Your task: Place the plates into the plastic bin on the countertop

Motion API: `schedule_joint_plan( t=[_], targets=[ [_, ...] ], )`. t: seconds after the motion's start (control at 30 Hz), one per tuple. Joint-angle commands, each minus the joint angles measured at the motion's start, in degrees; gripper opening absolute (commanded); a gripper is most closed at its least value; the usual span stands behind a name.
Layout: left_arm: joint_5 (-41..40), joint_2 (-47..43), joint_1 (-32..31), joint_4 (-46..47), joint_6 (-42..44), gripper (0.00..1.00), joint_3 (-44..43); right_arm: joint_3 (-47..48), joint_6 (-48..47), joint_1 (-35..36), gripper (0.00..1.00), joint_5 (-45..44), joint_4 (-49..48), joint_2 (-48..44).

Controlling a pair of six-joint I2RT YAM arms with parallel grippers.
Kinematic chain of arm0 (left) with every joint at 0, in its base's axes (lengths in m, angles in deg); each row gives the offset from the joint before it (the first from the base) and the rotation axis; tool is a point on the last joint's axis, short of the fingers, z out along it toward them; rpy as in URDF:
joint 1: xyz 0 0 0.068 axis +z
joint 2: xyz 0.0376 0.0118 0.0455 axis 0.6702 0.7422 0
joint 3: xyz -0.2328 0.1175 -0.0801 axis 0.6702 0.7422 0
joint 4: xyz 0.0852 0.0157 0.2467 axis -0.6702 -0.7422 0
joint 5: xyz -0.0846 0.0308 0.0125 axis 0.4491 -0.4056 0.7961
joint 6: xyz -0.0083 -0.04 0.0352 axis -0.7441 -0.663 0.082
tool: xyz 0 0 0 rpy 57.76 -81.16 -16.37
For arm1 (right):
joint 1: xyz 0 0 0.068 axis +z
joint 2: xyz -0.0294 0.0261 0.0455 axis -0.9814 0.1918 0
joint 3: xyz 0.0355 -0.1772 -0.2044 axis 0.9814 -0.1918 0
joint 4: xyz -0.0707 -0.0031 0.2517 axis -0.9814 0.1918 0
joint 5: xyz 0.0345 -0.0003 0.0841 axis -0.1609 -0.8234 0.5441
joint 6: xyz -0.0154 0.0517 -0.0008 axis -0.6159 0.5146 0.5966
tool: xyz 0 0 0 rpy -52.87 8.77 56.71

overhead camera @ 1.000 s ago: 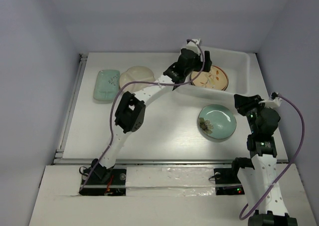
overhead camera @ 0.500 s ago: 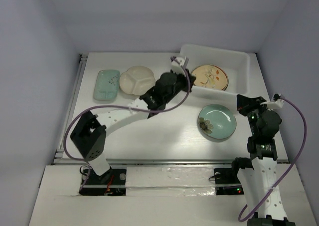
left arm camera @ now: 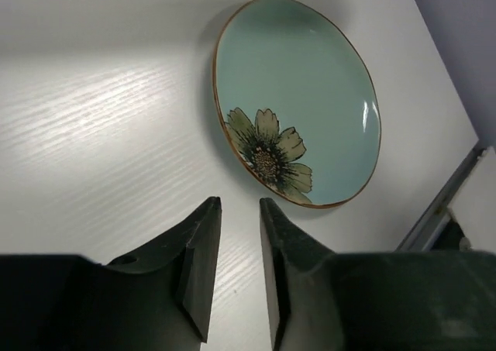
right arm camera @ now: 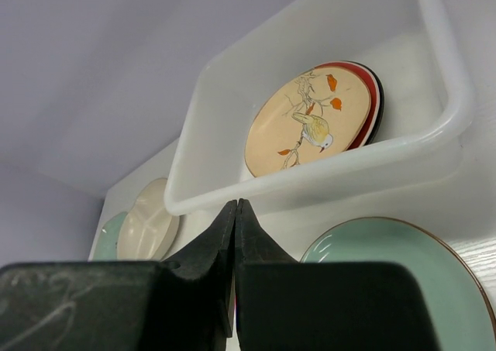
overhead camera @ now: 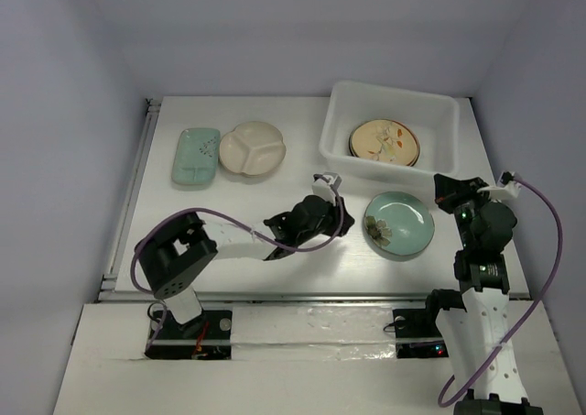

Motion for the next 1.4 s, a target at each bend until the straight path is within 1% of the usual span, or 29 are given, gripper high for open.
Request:
schedule_joint_plan(
  t=[0.0, 0.1, 0.13, 0.2, 0.23, 0.47, 0.63, 0.73, 0.83, 0.87, 0.93, 0.97, 1.0, 1.07, 1.1, 1.13, 1.23, 1.3, 1.37],
  targets=[
    [4.3, 3.8, 0.1, 7.3, -5.6, 0.26, -2.0, 0.5, -1.2, 0.4, 0.00, 0.6, -1.6, 0.2],
    [6.4, 7.5, 0.1, 7.8, -7.1, 0.45, -4.3, 0.3, -1.2, 0.4, 0.00, 0.9, -2.0, 0.5],
    [6.4, 8.5, 0.1, 7.6, -7.3, 0.46, -5.0, 0.4, -1.2, 0.4, 0.00, 1.1, -2.0, 0.6],
    [6.4, 11.3, 0.1, 6.9, -7.5, 0.47, -7.2, 0.4, -1.2, 0.4, 0.01, 1.3, -2.1, 0.8],
    [8.1, 12.2, 0.1, 6.7, -7.5, 0.47, -7.9, 0.4, -1.2, 0.4, 0.01, 1.4, -2.1, 0.9],
    [8.4, 21.1, 0.1, 4.1, -7.5, 0.47, -13.8, 0.4, -1.2, 0.4, 0.02, 1.6, -2.3, 0.8],
    [7.2, 25.0, 0.6, 0.2, -6.5, 0.46, -18.1, 0.3, -1.2, 0.4, 0.03, 1.2, -2.1, 0.8],
    [3.9, 26.6, 0.6, -2.0, -5.3, 0.46, -19.7, 0.4, -1.1, 0.4, 0.03, 1.4, -2.2, 0.8],
    [2.8, 28.1, 0.6, -3.6, -4.2, 0.44, -21.3, 0.2, -1.2, 0.4, 0.03, 1.6, -2.4, 0.8],
    [2.5, 28.5, 0.6, -3.8, -3.9, 0.43, -21.7, 0.3, -1.1, 0.4, 0.03, 1.6, -2.5, 0.8],
    [1.6, 29.4, 0.6, -4.8, -3.3, 0.37, -22.4, 0.2, -1.0, 0.4, 0.03, 1.5, -2.5, 0.9],
    [1.1, 30.1, 0.6, -5.2, -2.9, 0.32, -22.8, 0.2, -1.0, 0.4, 0.04, 1.4, -2.4, 0.9],
    [0.6, 30.4, 0.6, -6.1, -2.5, 0.23, -23.1, 0.2, -1.0, 0.4, 0.04, 1.3, -2.4, 1.0],
    [-0.6, 31.4, 0.6, -7.4, -1.5, 0.13, -24.0, 0.2, -0.9, 0.4, 0.04, 1.3, -2.6, 0.9],
    [-0.9, 31.6, 0.6, -8.1, -1.2, 0.03, -24.1, 0.2, -0.9, 0.4, 0.04, 1.3, -2.6, 0.9],
    [-1.4, 31.6, 0.6, -8.1, -1.0, 0.00, -23.9, 0.2, -0.9, 0.4, 0.04, 1.4, -2.6, 1.0],
    [-1.3, 30.1, 0.6, -7.1, -0.8, 0.00, -21.2, 0.1, -0.9, 0.4, 0.04, 1.4, -2.6, 1.2],
    [-0.8, 26.6, 0.6, -4.9, -1.0, 0.00, -18.6, 0.0, -0.8, 0.4, 0.04, 1.4, -2.7, 1.1],
    [1.3, 23.2, 0.6, -3.1, -2.0, 0.00, -13.7, -0.2, -0.8, 0.4, 0.03, 1.6, -2.9, 1.3]
  ],
)
